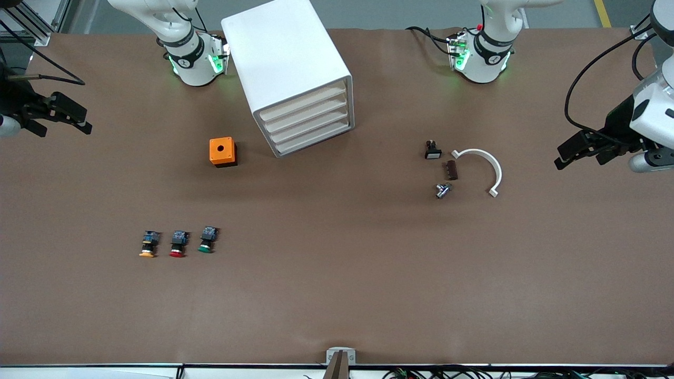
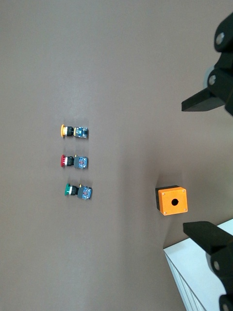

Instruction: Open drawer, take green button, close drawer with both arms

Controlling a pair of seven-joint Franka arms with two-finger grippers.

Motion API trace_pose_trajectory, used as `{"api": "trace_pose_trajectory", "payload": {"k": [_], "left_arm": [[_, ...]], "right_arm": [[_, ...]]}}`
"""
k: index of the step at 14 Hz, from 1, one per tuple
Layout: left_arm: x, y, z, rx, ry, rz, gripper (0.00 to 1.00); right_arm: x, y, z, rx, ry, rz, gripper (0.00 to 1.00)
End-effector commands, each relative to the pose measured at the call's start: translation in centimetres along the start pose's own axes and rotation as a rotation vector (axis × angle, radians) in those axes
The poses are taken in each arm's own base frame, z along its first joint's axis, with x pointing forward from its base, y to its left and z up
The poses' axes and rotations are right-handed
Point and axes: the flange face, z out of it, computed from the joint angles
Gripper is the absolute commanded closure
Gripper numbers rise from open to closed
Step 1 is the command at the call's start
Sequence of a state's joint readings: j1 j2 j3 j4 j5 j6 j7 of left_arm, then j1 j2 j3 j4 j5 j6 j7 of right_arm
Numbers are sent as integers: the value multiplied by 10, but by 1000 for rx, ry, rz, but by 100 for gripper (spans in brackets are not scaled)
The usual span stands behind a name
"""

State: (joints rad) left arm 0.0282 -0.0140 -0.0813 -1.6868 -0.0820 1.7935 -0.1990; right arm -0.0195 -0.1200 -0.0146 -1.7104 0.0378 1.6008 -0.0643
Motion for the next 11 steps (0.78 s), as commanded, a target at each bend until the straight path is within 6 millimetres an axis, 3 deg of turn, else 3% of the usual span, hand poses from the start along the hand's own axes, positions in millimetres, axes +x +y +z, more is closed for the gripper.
{"api": "trace_pose_trajectory", "payload": {"k": [1,11], "left_arm": [[7,-12,-9,25,16,-2,0],[10,3,-44,34,42,24,0]], "right_arm": [[-8,1,-2,14,6,-8,0],[-8,0,-3,-12,7,-10,0]]}}
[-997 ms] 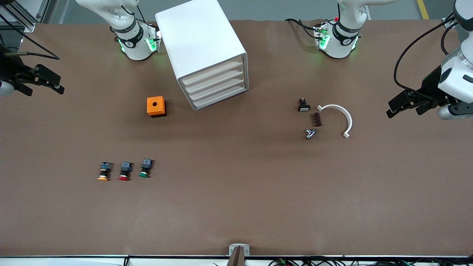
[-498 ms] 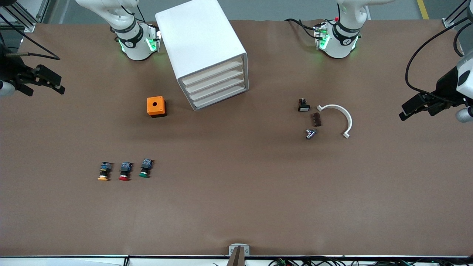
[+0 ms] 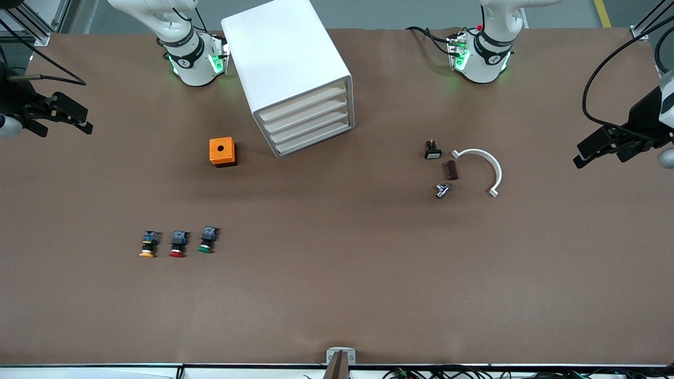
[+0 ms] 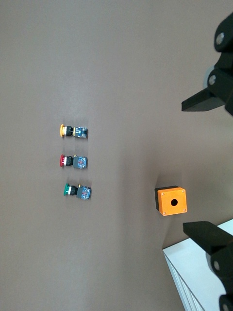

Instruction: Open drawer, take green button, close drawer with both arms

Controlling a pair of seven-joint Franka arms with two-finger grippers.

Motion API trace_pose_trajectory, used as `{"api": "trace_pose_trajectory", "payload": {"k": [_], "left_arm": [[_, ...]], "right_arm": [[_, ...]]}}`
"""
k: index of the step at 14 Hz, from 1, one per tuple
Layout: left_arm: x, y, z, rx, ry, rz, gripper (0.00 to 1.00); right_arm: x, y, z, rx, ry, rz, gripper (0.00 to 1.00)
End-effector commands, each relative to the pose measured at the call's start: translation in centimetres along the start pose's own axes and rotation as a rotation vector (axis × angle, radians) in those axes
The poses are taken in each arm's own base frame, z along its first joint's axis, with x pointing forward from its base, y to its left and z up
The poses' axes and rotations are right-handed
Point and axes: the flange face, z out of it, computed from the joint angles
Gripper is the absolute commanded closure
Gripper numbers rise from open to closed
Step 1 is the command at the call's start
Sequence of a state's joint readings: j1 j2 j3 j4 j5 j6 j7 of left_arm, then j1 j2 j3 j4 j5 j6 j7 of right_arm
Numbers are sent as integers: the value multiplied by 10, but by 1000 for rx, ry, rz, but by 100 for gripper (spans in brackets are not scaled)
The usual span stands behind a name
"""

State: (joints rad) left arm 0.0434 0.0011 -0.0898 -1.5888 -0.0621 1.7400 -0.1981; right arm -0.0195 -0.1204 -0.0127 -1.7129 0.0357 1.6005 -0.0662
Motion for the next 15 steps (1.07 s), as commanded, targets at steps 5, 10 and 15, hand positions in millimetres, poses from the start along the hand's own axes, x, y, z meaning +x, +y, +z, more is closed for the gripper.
{"api": "trace_pose_trajectory", "payload": {"k": [5,10,15], "left_arm": [[7,5,-9,21,7,20,0],[6,5,-9,22,1,20,0],[6,5,-9,22,1,20,0]], "right_arm": [[-7,1,-4,-23,13,1,0],[-7,0,-5,-29,15,22,0],[-8,-1,-5,-26,13,21,0]]}}
